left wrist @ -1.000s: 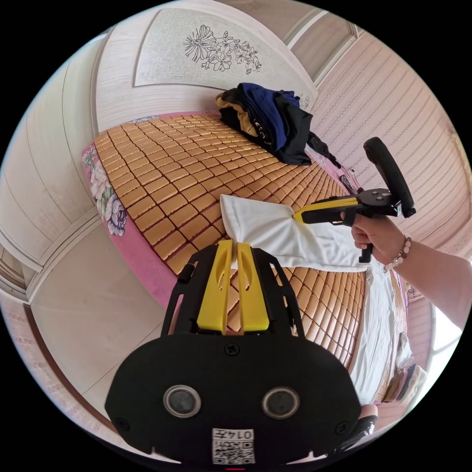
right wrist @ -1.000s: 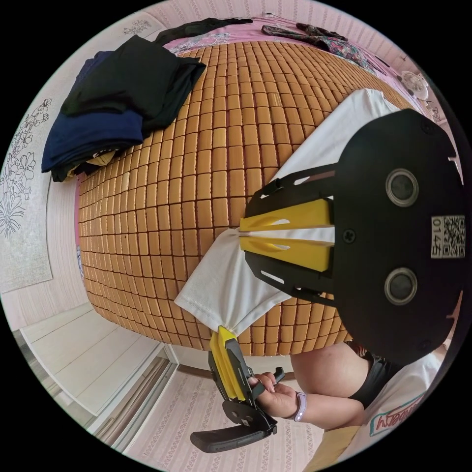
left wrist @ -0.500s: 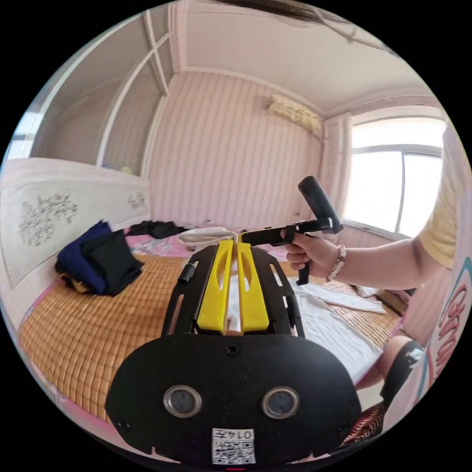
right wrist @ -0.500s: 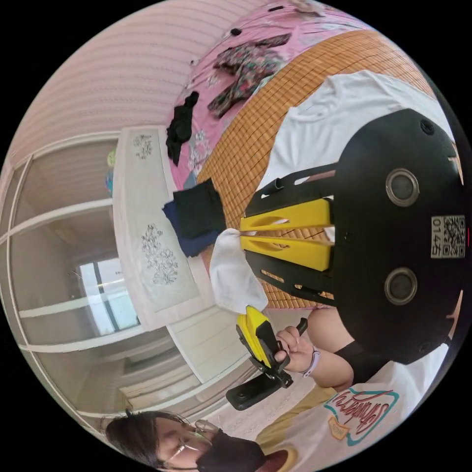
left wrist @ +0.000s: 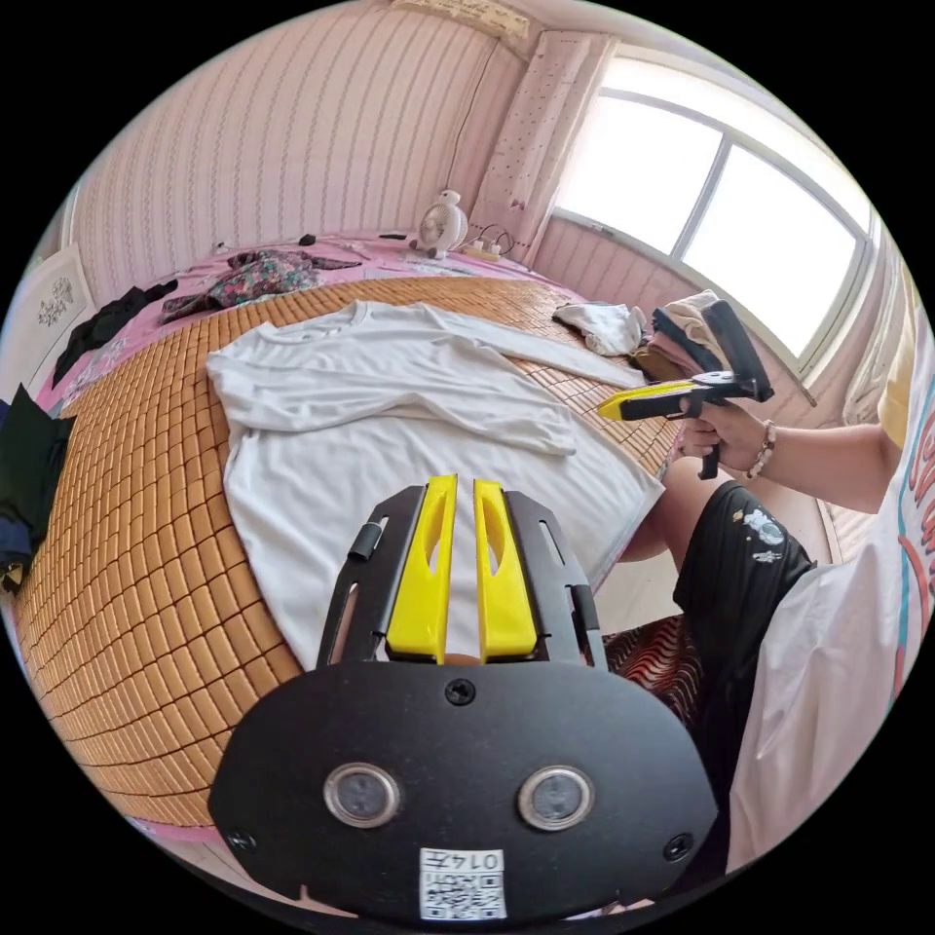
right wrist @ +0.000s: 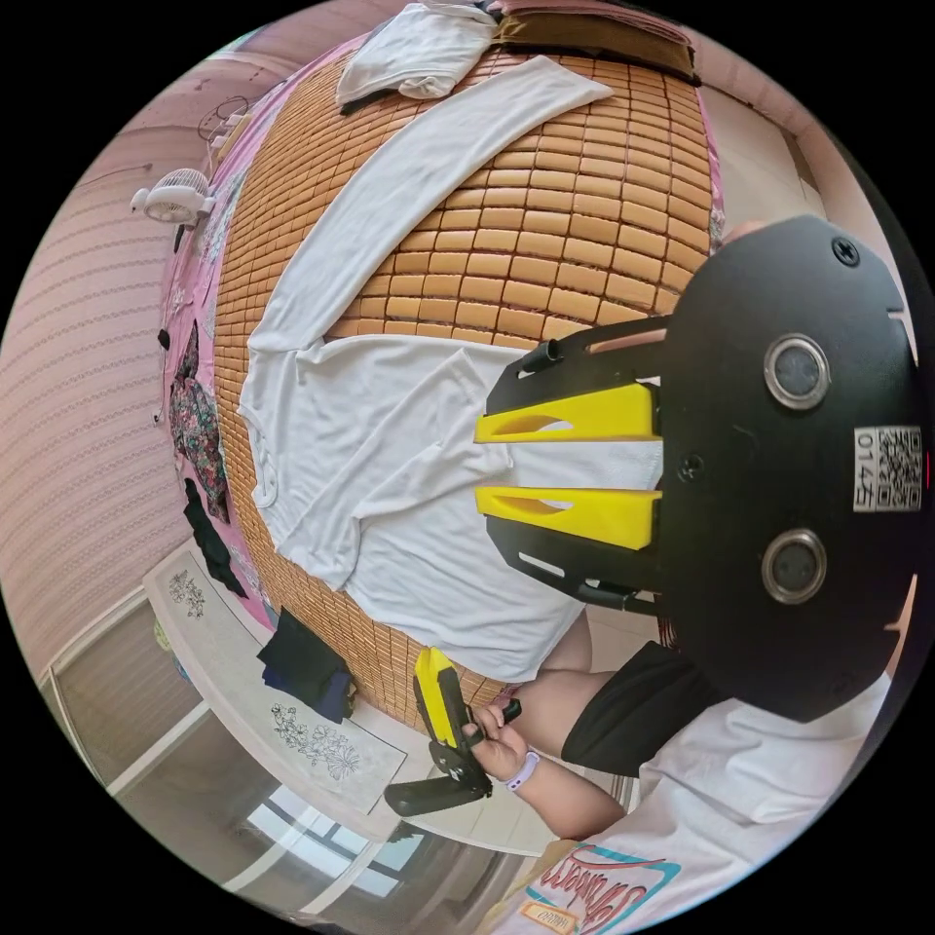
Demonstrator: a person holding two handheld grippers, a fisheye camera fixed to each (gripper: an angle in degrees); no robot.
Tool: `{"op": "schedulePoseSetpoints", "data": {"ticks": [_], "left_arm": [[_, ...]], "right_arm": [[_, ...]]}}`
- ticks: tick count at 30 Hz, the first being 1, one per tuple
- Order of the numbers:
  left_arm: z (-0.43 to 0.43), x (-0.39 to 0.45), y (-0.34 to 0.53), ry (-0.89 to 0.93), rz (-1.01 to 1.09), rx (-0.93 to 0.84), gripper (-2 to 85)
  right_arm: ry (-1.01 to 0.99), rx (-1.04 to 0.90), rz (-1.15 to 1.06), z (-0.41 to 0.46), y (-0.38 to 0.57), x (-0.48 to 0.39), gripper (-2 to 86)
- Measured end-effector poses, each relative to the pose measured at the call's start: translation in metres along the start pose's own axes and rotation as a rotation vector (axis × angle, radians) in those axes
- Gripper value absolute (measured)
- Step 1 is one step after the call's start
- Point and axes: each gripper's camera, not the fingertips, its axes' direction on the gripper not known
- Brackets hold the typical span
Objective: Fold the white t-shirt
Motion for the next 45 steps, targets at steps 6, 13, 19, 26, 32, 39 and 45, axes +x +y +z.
{"op": "schedulePoseSetpoints", "data": {"ticks": [6,13,19,26,32,39,45], "left_arm": [[0.029,-0.074,-0.048,-0.263,-0.126,-0.055,1.4],[0.091,-0.131,-0.12,-0.359,-0.209,-0.173,1.1],[0.125,-0.132,-0.147,-0.349,-0.162,-0.227,2.5],[0.129,-0.123,-0.162,-0.293,-0.103,-0.212,4.5],[0.156,-0.137,-0.18,-0.368,-0.119,-0.274,2.6],[0.162,-0.162,-0.176,-0.345,-0.24,-0.217,0.4],[0.142,-0.173,-0.169,-0.319,-0.368,-0.122,2.4]], "right_arm": [[-0.051,-0.132,-0.075,0.032,-0.009,0.01,6.5],[-0.051,-0.185,-0.083,0.014,-0.008,0.028,2.0],[-0.103,-0.044,-0.061,-0.063,0.008,0.021,0.9],[-0.097,-0.137,-0.045,-0.053,0.038,0.018,0.7],[-0.077,-0.193,-0.083,-0.05,0.049,0.007,0.8],[-0.071,-0.203,-0.106,-0.046,0.066,-0.003,2.2],[-0.073,-0.093,-0.03,-0.09,0.069,0.015,4.9]]}}
